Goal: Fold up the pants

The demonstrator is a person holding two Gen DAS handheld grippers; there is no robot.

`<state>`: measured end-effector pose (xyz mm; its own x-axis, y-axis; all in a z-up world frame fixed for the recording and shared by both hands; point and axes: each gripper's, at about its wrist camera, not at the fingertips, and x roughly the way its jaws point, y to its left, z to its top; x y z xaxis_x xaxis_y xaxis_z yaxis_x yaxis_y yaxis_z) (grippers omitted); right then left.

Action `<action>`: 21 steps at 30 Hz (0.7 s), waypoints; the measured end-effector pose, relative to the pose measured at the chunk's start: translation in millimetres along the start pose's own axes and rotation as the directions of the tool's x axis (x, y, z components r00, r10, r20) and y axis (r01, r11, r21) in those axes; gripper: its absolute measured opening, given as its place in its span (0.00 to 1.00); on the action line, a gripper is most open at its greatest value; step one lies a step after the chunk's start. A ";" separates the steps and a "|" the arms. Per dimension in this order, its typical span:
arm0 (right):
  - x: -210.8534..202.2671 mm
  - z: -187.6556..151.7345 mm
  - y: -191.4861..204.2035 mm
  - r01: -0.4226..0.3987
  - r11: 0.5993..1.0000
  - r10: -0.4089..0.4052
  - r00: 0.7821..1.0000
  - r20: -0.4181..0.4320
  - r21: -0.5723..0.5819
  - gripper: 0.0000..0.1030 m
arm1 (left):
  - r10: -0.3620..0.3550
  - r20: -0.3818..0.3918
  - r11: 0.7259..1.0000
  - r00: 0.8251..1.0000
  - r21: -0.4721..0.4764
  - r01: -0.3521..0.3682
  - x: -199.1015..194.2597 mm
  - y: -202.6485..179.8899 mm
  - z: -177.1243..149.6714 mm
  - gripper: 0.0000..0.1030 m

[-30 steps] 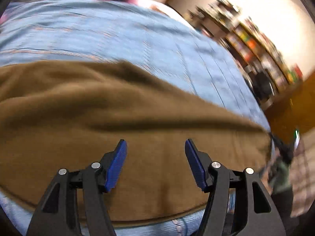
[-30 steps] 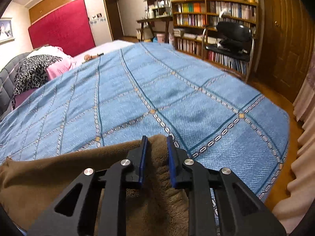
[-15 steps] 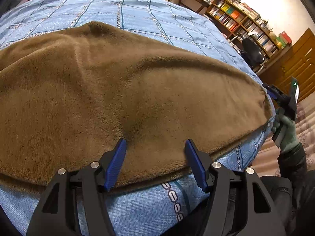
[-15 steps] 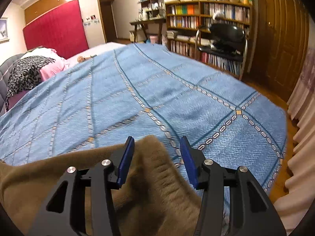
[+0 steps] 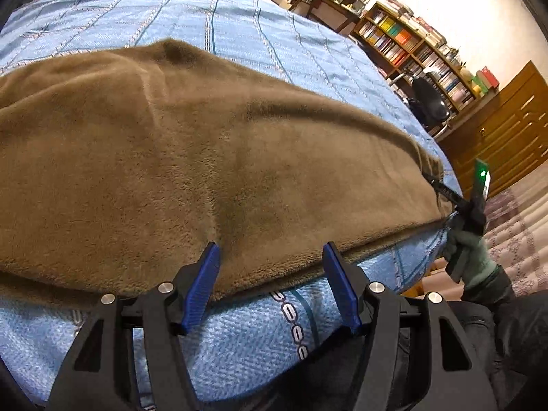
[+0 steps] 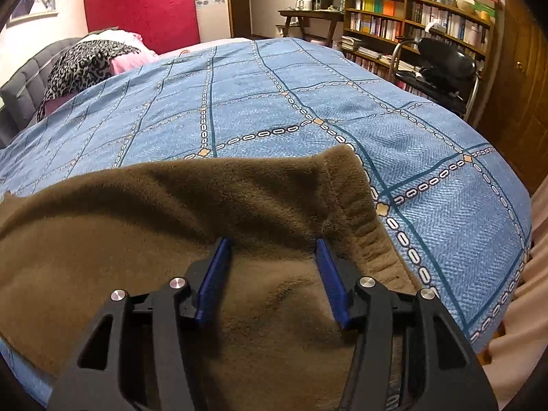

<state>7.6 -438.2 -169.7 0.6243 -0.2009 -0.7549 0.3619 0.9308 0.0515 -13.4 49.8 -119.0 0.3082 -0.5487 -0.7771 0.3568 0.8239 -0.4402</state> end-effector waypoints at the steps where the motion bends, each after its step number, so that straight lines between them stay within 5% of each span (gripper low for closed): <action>1: -0.1 2.0 1.2 0.008 1.000 -0.008 1.000 -0.009 0.000 0.52 | -0.006 0.009 1.000 1.000 -0.006 0.006 -3.8 0.8 1.2 0.60; 6: -15.9 4.7 17.6 0.096 0.995 -0.096 0.995 0.016 -0.002 0.53 | 0.018 0.103 1.000 0.995 0.008 -0.018 -15.9 -3.4 17.9 0.60; 12: -60.2 5.2 76.1 -0.141 0.984 0.148 0.987 0.061 -0.106 0.58 | -0.029 0.020 0.993 0.999 0.114 0.026 13.8 -27.0 18.1 0.60; 15: -69.5 -2.7 112.7 -0.318 0.935 0.322 0.947 -0.001 -0.159 0.61 | -0.015 -0.017 0.986 1.000 0.166 0.017 24.6 -35.4 13.0 0.60; 17: -72.4 -7.9 138.1 -0.432 0.881 0.428 0.901 -0.066 -0.193 0.62 | 0.003 -0.023 0.982 1.000 0.189 0.001 27.3 -37.5 9.6 0.60; 21: -85.9 -21.5 174.9 -0.540 0.784 0.523 0.840 -0.143 -0.306 0.62 | 0.022 -0.020 0.974 1.000 0.227 -0.016 26.5 -38.9 1.9 0.60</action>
<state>2.3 -251.6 -110.0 0.6145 0.3619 -0.7011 -0.2658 0.9316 0.2479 -17.5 2.9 -121.7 0.2979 -0.5277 -0.7954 0.5425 0.7793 -0.3138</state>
